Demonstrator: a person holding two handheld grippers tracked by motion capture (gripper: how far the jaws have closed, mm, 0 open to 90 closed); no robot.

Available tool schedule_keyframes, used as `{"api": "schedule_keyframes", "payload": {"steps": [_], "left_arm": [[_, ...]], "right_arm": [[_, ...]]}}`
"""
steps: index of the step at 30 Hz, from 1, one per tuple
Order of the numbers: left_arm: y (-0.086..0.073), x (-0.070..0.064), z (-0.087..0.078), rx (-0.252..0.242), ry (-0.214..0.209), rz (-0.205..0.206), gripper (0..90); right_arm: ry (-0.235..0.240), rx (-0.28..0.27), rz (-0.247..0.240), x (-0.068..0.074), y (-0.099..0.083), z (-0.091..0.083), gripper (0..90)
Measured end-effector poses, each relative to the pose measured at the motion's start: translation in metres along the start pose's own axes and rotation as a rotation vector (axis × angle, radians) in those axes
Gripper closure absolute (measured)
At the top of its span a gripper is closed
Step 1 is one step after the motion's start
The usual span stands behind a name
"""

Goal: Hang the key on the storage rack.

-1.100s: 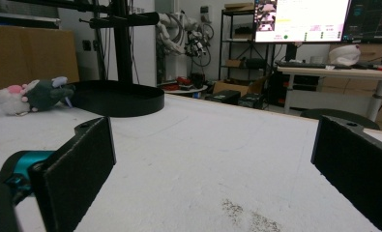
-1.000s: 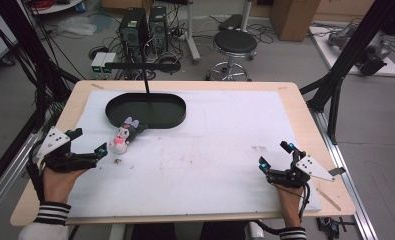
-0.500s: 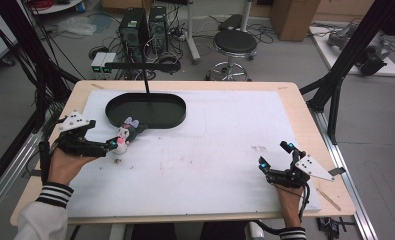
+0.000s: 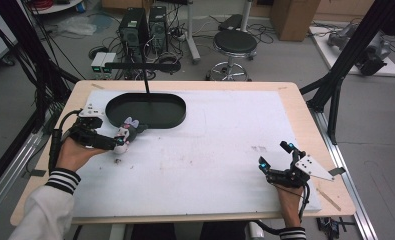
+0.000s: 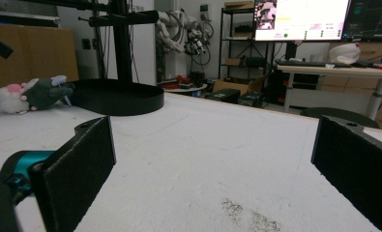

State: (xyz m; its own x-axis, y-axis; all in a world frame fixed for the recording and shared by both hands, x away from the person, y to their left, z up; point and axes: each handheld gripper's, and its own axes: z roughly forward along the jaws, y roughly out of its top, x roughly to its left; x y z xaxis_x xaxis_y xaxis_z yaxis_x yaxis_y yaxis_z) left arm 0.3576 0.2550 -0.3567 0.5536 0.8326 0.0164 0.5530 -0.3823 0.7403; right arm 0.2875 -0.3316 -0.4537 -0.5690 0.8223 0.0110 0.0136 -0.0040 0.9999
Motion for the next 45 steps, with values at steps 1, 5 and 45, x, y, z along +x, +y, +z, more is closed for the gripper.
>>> {"api": "schedule_keyframes", "payload": {"steps": [1,5,45], "left_arm": [[0.0,0.0,0.0,0.0,0.0,0.0,1.7],[0.0,0.003,0.009,0.045,0.009,-0.004,1.7],[-0.009,0.004,0.063,0.337,0.029,-0.009,12.5]], "right_arm": [[0.0,0.0,0.0,0.0,0.0,0.0,0.9],[0.0,0.0,0.0,0.0,0.0,0.0,0.9],[0.0,-0.005,-0.003,0.0,0.0,0.0,0.9]]}}
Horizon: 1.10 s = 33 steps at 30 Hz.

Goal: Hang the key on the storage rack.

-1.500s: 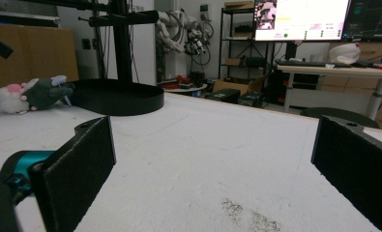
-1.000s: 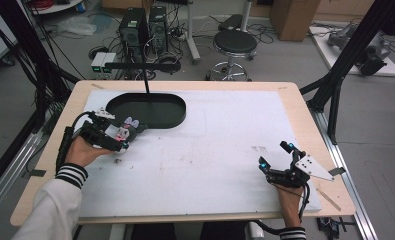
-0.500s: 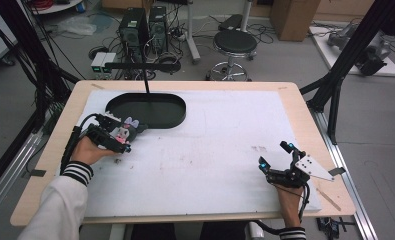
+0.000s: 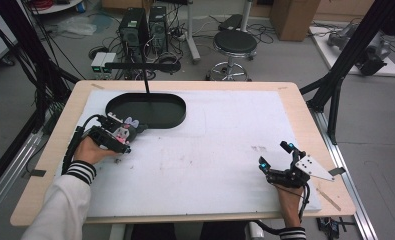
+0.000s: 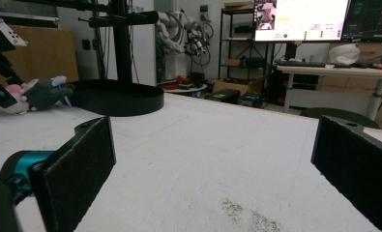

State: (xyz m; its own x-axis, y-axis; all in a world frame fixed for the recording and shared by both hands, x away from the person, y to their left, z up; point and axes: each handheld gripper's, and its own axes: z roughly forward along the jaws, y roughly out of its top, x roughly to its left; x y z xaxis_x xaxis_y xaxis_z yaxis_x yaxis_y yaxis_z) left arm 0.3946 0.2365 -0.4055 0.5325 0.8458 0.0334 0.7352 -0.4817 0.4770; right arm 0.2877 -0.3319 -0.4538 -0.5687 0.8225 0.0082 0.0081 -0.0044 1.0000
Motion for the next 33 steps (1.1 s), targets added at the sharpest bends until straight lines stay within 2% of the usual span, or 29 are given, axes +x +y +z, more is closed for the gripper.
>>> {"api": "schedule_keyframes", "payload": {"steps": [6,11,13,22,26,27,32,33], "left_arm": [[0.0,0.0,0.001,0.01,-0.008,0.014,25.0],[-0.001,-0.002,0.003,0.022,-0.029,0.02,42.8],[-0.001,-0.003,0.002,0.019,-0.025,0.021,47.9],[-0.001,-0.005,-0.001,0.012,-0.015,0.032,54.9],[-0.002,-0.005,-0.004,-0.013,-0.015,0.041,55.1],[-0.002,-0.004,-0.006,-0.035,-0.026,0.036,55.1],[-0.002,-0.002,-0.012,-0.063,-0.025,0.034,55.1],[-0.003,-0.001,-0.014,-0.075,-0.037,0.021,55.1]], "right_arm": [[0.002,0.0,0.0,0.0,0.0,0.0,0.9],[0.0,-0.001,0.003,0.0,0.0,0.0,0.9],[0.0,-0.002,0.003,0.0,0.0,0.0,0.9],[-0.001,-0.003,0.004,0.0,0.0,0.0,0.9],[-0.001,-0.003,0.004,0.0,0.0,0.0,0.9],[-0.001,-0.003,0.004,0.0,0.0,0.0,0.8],[0.002,-0.005,0.0,0.0,0.0,0.0,0.9],[0.003,-0.004,-0.003,0.0,0.0,0.0,0.9]]}}
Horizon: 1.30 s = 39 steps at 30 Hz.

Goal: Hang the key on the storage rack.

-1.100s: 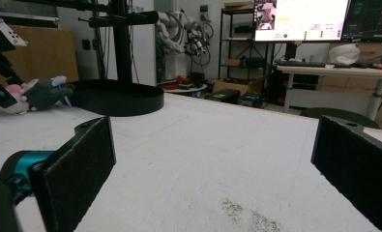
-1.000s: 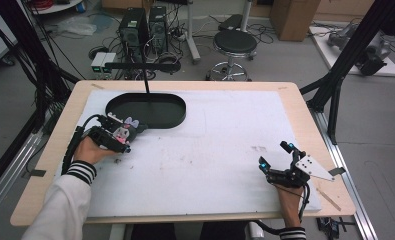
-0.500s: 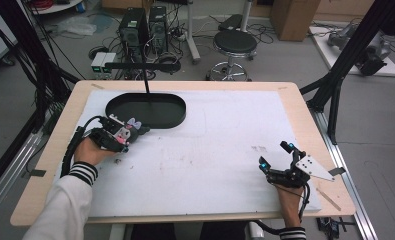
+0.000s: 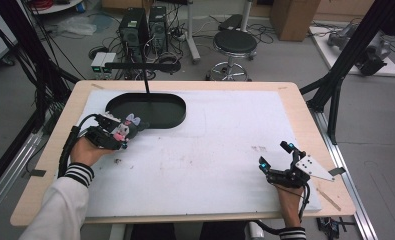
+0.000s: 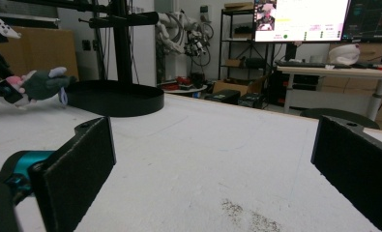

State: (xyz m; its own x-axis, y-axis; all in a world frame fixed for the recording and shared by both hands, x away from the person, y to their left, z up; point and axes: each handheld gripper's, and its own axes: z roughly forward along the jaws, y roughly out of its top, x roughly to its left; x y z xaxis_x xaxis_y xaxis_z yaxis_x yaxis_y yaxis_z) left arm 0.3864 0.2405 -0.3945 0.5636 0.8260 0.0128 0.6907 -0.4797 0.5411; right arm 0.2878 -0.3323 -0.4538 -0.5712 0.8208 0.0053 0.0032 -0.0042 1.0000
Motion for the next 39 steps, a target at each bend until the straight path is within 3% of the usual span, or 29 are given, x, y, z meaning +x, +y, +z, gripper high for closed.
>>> {"api": "schedule_keyframes", "payload": {"steps": [5,7,14,28,39], "left_arm": [[0.0,0.002,-0.007,-0.037,-0.005,-0.01,55.1],[0.001,0.005,-0.013,-0.084,0.009,-0.028,55.1],[0.011,0.01,-0.033,-0.157,0.036,-0.037,55.1],[0.04,0.018,-0.064,-0.23,0.078,-0.035,55.1],[0.057,0.025,-0.073,-0.254,0.104,-0.053,55.1]], "right_arm": [[-0.001,0.0,0.0,0.0,0.0,0.0,0.9],[0.0,0.0,-0.001,0.0,0.0,0.0,0.9],[-0.001,0.0,-0.002,0.0,0.0,0.0,0.9],[-0.001,0.003,0.005,0.0,0.0,0.0,0.9],[-0.002,0.001,0.007,0.0,0.0,0.0,0.9]]}}
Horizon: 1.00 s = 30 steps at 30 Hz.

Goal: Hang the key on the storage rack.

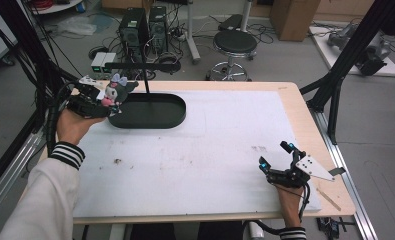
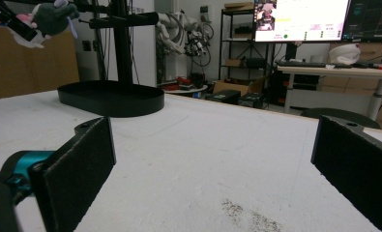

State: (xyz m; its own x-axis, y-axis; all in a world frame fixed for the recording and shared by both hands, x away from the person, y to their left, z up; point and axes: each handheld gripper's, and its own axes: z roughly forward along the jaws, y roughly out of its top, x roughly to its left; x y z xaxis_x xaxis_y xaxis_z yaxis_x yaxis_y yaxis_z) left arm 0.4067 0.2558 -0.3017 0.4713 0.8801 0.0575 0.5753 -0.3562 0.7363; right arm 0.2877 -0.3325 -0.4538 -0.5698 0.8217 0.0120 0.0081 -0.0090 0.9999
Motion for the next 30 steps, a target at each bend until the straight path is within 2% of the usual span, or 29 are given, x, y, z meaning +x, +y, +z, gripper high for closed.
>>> {"api": "schedule_keyframes", "payload": {"steps": [3,14,15,23,27,30], "left_arm": [[0.007,0.002,0.0,-0.018,0.005,-0.008,55.1],[0.023,0.005,0.007,-0.031,0.019,-0.026,55.0],[0.025,0.005,0.008,-0.046,0.019,-0.033,55.0],[0.03,0.006,0.011,-0.058,0.021,-0.052,55.0],[0.03,0.006,0.013,-0.055,0.031,-0.047,55.0],[0.031,0.007,0.015,-0.072,0.031,-0.06,55.0]], "right_arm": [[0.001,0.0,0.001,0.0,0.0,0.0,0.9],[0.002,-0.001,0.001,0.0,0.0,0.0,0.9],[0.002,0.0,0.005,0.0,0.0,0.0,0.9],[0.001,-0.006,-0.003,0.0,0.0,0.0,0.9],[0.001,-0.006,-0.003,0.0,0.0,0.0,0.9],[0.002,-0.005,-0.001,0.0,0.0,0.0,0.9]]}}
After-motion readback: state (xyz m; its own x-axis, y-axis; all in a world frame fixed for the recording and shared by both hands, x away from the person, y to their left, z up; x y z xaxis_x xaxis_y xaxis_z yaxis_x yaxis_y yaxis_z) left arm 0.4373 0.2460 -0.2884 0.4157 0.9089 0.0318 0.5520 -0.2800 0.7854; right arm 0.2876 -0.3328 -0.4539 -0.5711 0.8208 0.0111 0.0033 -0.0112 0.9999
